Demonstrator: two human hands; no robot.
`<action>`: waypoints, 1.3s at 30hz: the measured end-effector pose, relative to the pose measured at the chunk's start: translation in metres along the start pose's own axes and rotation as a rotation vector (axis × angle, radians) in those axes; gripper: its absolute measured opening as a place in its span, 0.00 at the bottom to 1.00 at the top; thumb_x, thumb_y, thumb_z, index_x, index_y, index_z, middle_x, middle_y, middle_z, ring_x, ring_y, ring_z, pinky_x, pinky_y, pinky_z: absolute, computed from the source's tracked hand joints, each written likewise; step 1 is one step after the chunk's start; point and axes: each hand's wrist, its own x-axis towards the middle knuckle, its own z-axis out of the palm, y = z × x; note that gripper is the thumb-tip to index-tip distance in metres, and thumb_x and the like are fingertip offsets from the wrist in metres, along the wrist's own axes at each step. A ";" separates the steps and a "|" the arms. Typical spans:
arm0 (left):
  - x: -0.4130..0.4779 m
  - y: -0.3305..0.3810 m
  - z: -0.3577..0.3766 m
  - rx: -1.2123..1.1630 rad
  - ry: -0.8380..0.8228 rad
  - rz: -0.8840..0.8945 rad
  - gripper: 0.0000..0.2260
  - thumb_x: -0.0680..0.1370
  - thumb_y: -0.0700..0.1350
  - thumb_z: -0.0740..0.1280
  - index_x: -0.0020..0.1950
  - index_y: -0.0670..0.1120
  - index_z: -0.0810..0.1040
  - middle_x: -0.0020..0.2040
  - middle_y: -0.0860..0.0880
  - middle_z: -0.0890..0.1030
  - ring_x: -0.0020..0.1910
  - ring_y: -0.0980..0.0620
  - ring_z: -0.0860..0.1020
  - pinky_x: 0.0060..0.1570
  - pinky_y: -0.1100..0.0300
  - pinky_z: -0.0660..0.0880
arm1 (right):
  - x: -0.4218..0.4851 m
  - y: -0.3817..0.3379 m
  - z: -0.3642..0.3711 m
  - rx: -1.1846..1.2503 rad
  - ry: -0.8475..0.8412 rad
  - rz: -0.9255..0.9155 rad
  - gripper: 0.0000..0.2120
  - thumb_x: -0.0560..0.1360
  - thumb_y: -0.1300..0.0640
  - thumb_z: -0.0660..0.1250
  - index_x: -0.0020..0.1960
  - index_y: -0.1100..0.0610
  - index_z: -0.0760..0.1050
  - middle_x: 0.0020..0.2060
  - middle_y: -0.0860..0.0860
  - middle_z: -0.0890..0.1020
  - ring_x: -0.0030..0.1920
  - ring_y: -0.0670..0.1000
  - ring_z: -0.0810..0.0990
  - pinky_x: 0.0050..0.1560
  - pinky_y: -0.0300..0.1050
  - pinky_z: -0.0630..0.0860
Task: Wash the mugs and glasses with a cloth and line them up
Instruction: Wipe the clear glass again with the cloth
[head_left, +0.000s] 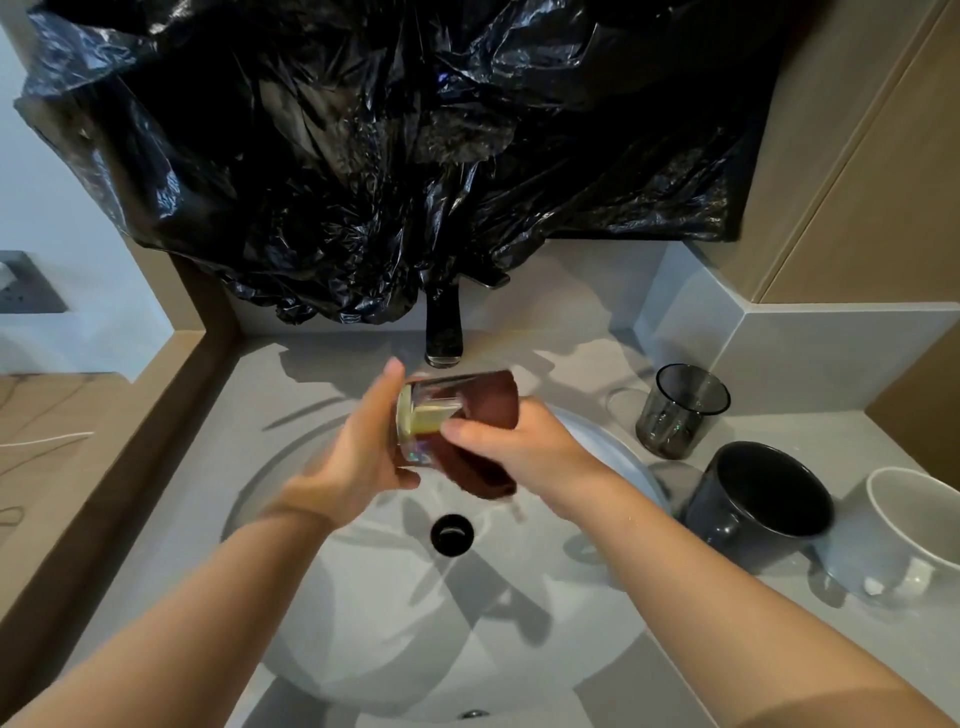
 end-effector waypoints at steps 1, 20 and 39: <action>0.002 0.003 0.001 -0.068 0.011 -0.072 0.32 0.74 0.71 0.51 0.57 0.50 0.80 0.49 0.44 0.85 0.47 0.47 0.82 0.52 0.49 0.75 | -0.001 0.001 0.002 -0.142 -0.018 -0.025 0.02 0.74 0.55 0.70 0.43 0.49 0.79 0.39 0.46 0.83 0.42 0.46 0.81 0.45 0.38 0.77; -0.008 0.009 0.007 -0.183 0.023 -0.174 0.26 0.77 0.65 0.54 0.44 0.46 0.81 0.27 0.50 0.73 0.22 0.54 0.68 0.23 0.68 0.59 | 0.000 0.020 0.018 -0.300 0.068 -0.092 0.08 0.71 0.49 0.71 0.49 0.48 0.82 0.46 0.45 0.84 0.50 0.46 0.81 0.54 0.43 0.77; -0.016 -0.001 -0.001 -0.284 0.050 -0.270 0.28 0.76 0.66 0.55 0.31 0.46 0.79 0.25 0.49 0.71 0.21 0.55 0.66 0.20 0.69 0.55 | -0.004 0.008 0.027 -0.232 0.089 0.064 0.09 0.66 0.42 0.72 0.42 0.45 0.79 0.42 0.46 0.84 0.54 0.50 0.80 0.57 0.49 0.77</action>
